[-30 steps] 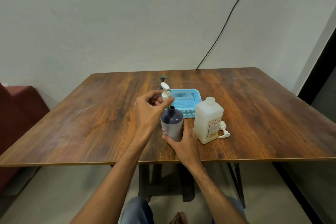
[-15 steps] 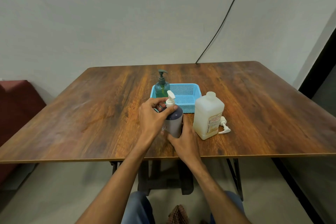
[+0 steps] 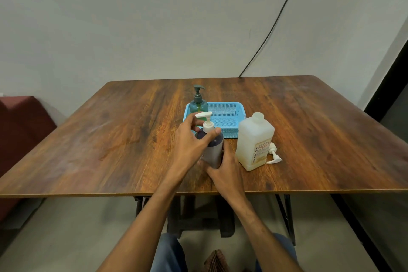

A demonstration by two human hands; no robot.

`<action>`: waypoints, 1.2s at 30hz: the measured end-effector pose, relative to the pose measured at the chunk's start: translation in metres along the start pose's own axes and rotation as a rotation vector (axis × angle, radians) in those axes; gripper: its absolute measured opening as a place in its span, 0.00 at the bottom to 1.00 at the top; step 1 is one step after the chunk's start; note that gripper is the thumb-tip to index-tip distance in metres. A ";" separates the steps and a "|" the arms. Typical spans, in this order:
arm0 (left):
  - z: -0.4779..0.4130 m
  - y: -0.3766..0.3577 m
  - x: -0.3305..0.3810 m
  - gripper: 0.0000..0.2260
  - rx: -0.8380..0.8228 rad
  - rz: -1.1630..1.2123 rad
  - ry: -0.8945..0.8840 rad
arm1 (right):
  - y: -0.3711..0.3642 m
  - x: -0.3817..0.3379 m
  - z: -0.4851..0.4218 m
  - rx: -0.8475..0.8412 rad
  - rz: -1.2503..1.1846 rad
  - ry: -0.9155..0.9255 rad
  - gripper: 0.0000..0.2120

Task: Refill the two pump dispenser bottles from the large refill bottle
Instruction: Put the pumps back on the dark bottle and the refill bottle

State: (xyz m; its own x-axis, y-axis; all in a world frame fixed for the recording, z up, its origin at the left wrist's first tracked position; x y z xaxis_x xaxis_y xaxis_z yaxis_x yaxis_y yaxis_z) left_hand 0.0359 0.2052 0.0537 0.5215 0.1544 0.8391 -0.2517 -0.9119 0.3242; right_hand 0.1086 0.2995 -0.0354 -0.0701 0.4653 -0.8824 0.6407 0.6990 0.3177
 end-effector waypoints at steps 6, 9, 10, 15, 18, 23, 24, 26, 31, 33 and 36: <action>0.000 -0.009 -0.011 0.13 0.116 0.034 -0.010 | 0.000 0.000 0.000 0.014 0.008 0.003 0.36; 0.002 -0.005 -0.015 0.10 0.026 -0.020 -0.066 | 0.001 -0.001 0.000 0.008 0.006 0.019 0.36; 0.003 -0.004 -0.017 0.11 -0.009 -0.028 -0.081 | 0.002 -0.002 0.000 0.006 0.009 0.024 0.36; 0.008 -0.007 -0.016 0.15 0.057 0.136 -0.009 | 0.002 -0.004 0.000 0.005 0.015 0.010 0.37; 0.010 -0.014 -0.010 0.15 0.171 0.200 0.043 | 0.000 0.000 0.000 0.009 0.024 -0.003 0.37; 0.003 -0.015 -0.019 0.11 0.123 0.041 -0.024 | 0.000 0.000 0.000 0.017 0.037 0.003 0.39; 0.002 -0.013 -0.022 0.12 0.079 -0.001 -0.037 | 0.000 -0.001 -0.001 0.017 0.036 0.003 0.38; 0.004 -0.008 -0.026 0.13 -0.005 -0.015 -0.037 | 0.001 -0.003 0.000 0.011 0.038 0.000 0.37; 0.009 -0.012 -0.014 0.14 0.110 0.219 -0.007 | 0.000 -0.002 0.000 0.008 0.025 -0.011 0.39; 0.009 -0.016 -0.014 0.16 0.156 0.213 -0.008 | 0.000 -0.001 0.000 0.006 0.018 -0.011 0.39; 0.005 -0.016 -0.020 0.13 0.142 0.144 -0.011 | 0.001 -0.003 0.000 0.005 0.011 -0.007 0.38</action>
State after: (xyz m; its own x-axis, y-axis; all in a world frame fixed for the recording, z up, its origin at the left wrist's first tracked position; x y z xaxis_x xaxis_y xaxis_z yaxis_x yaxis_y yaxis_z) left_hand 0.0334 0.2146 0.0293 0.4976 0.0154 0.8673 -0.2071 -0.9688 0.1360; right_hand 0.1099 0.2989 -0.0322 -0.0582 0.4691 -0.8812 0.6455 0.6911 0.3252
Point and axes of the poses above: each hand's wrist, its own z-axis away from the middle knuckle, its own y-axis out of the back of the hand, x = y × z, the point moved 1 cm from there along -z, towards the middle knuckle, and after that the axes turned 1 degree about y, right-handed, at the moved point
